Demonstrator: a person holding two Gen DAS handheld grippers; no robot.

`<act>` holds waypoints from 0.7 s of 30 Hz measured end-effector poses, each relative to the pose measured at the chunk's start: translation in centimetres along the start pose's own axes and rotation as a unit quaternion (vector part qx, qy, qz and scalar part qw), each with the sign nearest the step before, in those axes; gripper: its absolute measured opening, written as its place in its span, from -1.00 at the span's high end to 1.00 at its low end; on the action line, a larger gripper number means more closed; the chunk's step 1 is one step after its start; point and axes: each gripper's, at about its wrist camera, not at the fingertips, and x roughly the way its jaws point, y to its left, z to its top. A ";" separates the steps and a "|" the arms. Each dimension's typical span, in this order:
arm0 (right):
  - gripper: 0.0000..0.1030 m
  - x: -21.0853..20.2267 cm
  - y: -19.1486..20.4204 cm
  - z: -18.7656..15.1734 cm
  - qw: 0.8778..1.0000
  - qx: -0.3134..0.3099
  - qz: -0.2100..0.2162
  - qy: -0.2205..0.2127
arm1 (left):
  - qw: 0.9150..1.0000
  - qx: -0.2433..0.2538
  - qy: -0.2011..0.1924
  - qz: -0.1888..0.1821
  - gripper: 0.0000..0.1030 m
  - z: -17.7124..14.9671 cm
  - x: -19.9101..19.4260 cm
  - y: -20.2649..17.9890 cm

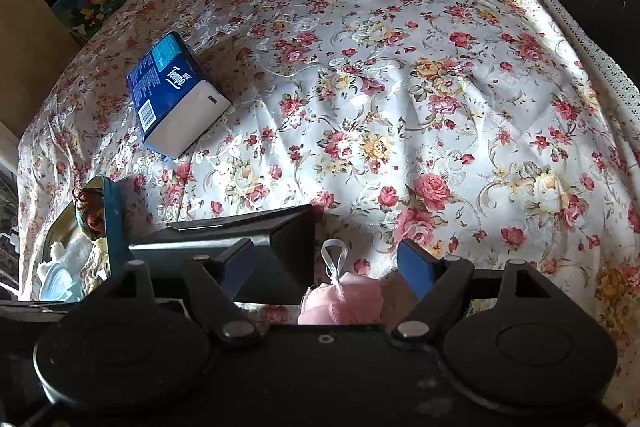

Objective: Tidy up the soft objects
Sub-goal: 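Close the left gripper on the beige tape roll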

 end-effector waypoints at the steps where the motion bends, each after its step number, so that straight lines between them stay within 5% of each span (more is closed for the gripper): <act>1: -0.55 0.0 0.0 0.0 1.000 0.001 0.002 0.001 | 1.000 0.001 0.003 0.003 -0.20 0.0 0.2 0.0; 10: -0.56 0.3 -0.4 -0.1 1.000 0.010 0.015 0.007 | 0.999 -0.008 0.031 -0.004 -0.18 -0.2 2.3 0.7; 21: -0.56 0.2 -0.3 -0.2 1.000 0.012 0.020 0.007 | 0.999 0.040 0.007 0.017 -0.23 -0.8 1.9 0.5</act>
